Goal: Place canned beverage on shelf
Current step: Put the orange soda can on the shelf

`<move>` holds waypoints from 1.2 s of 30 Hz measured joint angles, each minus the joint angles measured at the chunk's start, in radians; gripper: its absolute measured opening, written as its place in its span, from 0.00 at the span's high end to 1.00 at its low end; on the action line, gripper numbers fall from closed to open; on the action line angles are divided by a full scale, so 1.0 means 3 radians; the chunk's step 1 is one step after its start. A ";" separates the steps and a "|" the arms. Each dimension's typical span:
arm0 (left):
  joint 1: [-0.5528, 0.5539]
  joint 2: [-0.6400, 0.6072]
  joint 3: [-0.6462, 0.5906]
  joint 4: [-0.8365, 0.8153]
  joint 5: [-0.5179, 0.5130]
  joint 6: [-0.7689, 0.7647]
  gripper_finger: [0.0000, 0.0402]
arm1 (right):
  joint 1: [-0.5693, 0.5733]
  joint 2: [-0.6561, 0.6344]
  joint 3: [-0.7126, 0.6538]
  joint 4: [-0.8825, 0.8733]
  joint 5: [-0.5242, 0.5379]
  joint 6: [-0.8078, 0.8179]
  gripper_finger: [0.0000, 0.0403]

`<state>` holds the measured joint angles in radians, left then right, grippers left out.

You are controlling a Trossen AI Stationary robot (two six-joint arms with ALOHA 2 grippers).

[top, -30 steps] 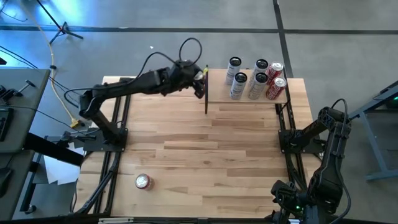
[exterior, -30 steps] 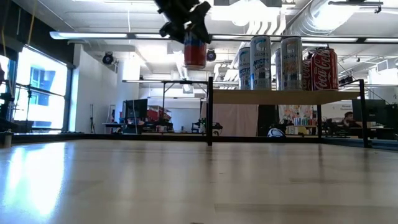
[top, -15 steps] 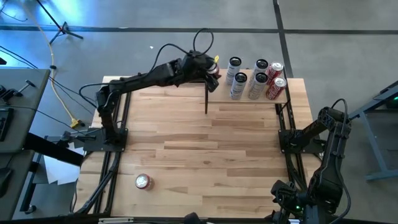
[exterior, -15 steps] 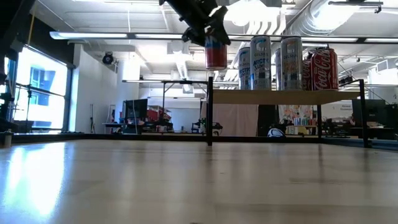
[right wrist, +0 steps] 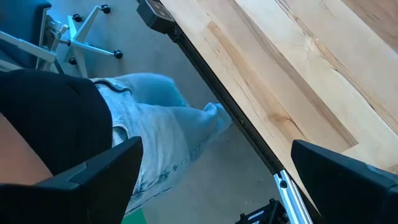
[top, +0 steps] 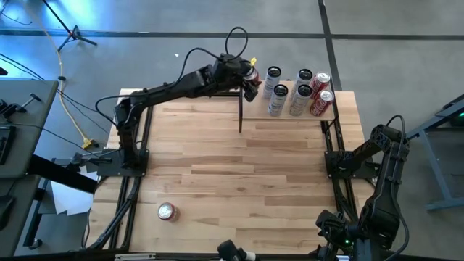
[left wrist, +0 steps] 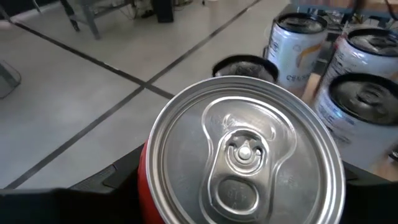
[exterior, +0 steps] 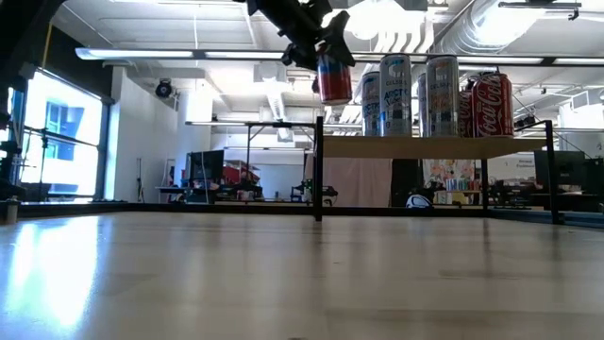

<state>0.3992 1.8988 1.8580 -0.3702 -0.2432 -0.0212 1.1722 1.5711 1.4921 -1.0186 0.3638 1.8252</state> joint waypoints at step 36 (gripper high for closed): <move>0.0277 0.0394 -0.0005 0.0387 0.0659 -0.0126 0.32 | 0.0000 0.0001 0.0000 0.0000 0.0000 0.0001 0.01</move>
<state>0.4823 2.0171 1.8564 -0.2540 -0.0453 -0.0589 1.1721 1.5715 1.4921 -1.0187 0.3640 1.8253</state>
